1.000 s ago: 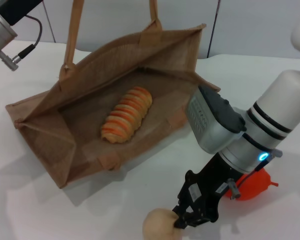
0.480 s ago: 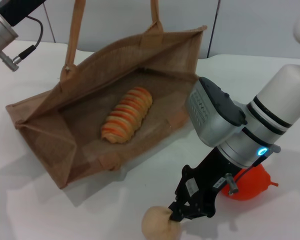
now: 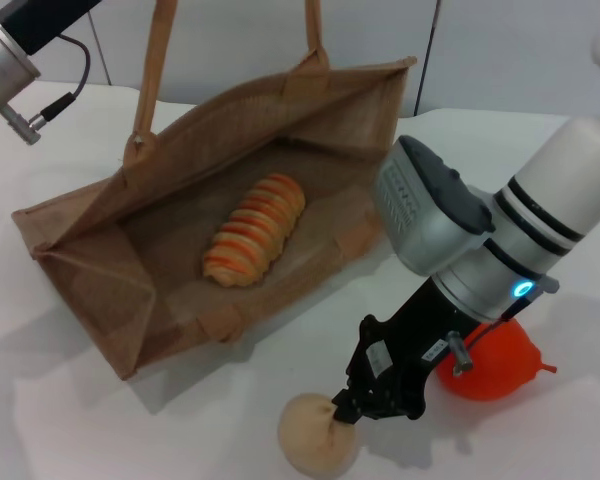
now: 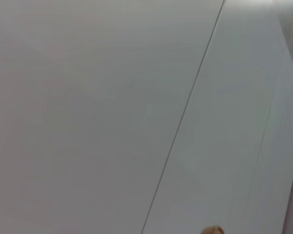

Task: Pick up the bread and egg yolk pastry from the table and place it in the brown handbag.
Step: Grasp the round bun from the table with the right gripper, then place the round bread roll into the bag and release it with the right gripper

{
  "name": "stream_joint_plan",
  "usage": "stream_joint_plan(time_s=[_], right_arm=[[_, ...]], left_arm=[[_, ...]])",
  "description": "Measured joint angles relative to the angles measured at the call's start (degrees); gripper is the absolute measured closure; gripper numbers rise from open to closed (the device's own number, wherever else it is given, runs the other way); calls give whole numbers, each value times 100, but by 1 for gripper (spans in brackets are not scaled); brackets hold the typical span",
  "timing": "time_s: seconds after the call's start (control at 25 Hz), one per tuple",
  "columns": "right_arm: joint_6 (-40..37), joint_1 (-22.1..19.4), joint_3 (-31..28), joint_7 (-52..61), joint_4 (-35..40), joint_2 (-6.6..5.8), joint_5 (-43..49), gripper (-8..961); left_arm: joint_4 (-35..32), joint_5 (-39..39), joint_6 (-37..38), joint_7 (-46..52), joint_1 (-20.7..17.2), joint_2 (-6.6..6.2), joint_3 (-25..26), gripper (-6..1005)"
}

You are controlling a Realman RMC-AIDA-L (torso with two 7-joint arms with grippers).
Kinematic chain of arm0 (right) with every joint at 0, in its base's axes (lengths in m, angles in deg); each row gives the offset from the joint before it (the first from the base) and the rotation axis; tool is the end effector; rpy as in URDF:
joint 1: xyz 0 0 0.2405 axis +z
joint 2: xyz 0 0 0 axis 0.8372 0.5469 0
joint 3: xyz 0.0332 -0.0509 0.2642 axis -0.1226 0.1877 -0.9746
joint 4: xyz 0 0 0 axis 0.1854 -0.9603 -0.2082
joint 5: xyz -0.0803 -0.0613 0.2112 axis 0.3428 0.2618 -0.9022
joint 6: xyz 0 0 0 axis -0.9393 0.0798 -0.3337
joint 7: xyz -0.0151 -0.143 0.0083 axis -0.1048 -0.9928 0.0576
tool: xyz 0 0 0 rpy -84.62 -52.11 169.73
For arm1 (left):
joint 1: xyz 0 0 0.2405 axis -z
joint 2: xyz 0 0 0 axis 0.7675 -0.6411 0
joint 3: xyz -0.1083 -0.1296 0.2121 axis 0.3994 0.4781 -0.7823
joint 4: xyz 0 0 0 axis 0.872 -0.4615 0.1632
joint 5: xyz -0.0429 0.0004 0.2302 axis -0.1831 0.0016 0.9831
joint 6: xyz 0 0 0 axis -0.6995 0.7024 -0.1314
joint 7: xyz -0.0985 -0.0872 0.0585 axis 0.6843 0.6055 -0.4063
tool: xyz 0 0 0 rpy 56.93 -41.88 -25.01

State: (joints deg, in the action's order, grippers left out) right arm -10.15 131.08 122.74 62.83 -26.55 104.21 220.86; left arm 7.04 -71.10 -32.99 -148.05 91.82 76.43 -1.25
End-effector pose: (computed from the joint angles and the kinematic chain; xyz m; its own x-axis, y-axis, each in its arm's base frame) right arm 0.1456 0.3879 -0.1216 0.9819 0.0146 0.1890 -0.0476 -0.9461 0.3205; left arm -0.2319 0.4277 0.0840 0.2863 0.1004 0.9528 0.6124 -0.7840 -0.1014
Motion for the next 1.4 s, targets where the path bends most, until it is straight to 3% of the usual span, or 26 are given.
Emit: stream_joint_plan(time_s=[0.44,0.8,1.4], right_arm=[[-235,-10,-228,141,481,-21,-17,919],[-262,-32,-338,333,1270,-42,-776,920],[2234,-468,-245,770,1391,-17,-984,914]], left_arm=[[27,11,-51,6,8,2,-62,902],[46,414,-229,67,361,121,-154,902],[206,321,-1092,206,526,132,-244,902]])
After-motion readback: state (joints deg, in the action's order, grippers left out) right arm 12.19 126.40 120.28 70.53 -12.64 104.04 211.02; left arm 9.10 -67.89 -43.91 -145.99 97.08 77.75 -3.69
